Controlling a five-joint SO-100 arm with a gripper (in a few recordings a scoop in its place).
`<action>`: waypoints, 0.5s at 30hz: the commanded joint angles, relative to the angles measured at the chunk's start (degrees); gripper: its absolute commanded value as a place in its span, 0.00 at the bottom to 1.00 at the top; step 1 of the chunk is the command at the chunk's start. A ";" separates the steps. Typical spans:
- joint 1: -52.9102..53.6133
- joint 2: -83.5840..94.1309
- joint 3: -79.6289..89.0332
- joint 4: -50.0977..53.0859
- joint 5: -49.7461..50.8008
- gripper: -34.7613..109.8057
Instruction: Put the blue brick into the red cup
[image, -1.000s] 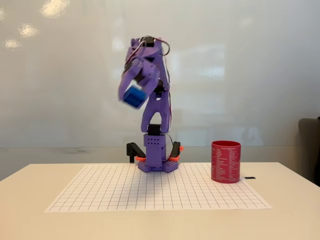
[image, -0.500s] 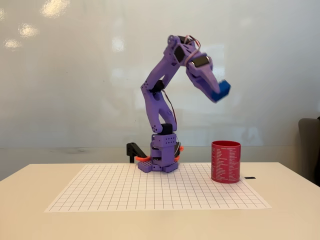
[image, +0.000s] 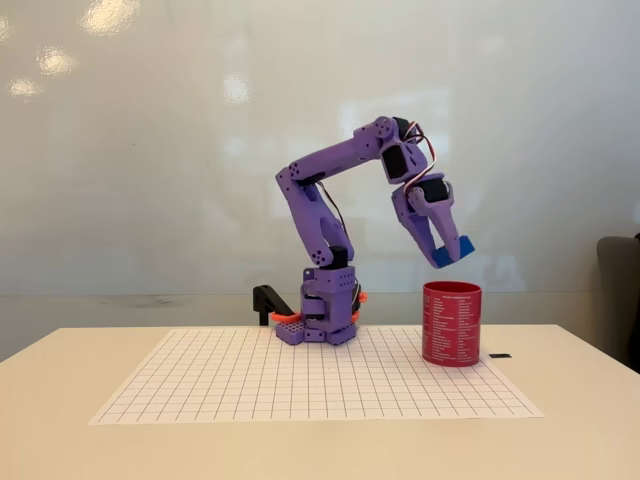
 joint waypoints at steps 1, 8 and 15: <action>-7.29 3.43 -0.26 1.85 -0.35 0.24; -11.43 2.81 -0.26 1.76 1.85 0.24; -10.55 1.49 1.32 0.18 4.13 0.24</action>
